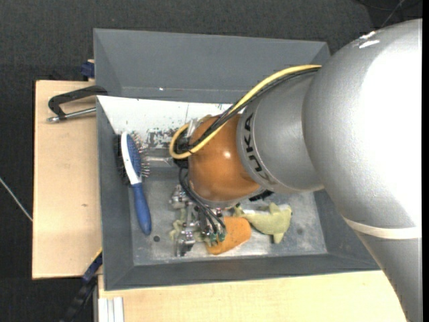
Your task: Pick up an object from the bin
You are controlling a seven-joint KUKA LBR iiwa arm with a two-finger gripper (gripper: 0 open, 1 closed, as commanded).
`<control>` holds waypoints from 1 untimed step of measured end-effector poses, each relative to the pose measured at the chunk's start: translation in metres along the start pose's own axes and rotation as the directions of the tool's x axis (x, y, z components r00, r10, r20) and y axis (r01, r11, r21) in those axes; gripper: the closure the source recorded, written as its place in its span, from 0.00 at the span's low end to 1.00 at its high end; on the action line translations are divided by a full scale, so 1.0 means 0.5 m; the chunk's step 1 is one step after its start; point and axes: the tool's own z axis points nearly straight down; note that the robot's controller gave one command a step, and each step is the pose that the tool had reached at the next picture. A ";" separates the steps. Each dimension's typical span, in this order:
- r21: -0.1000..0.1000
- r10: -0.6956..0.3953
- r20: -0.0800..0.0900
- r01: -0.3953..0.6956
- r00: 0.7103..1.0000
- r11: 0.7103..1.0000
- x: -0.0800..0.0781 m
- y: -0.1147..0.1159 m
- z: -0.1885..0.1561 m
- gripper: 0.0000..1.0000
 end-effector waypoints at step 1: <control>-0.003 0.028 0.005 -0.028 1.000 1.000 0.014 -0.051 -0.002 0.00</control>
Offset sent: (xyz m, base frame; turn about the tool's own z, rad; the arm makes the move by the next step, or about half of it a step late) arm -0.0079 -0.0283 -0.0018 0.0290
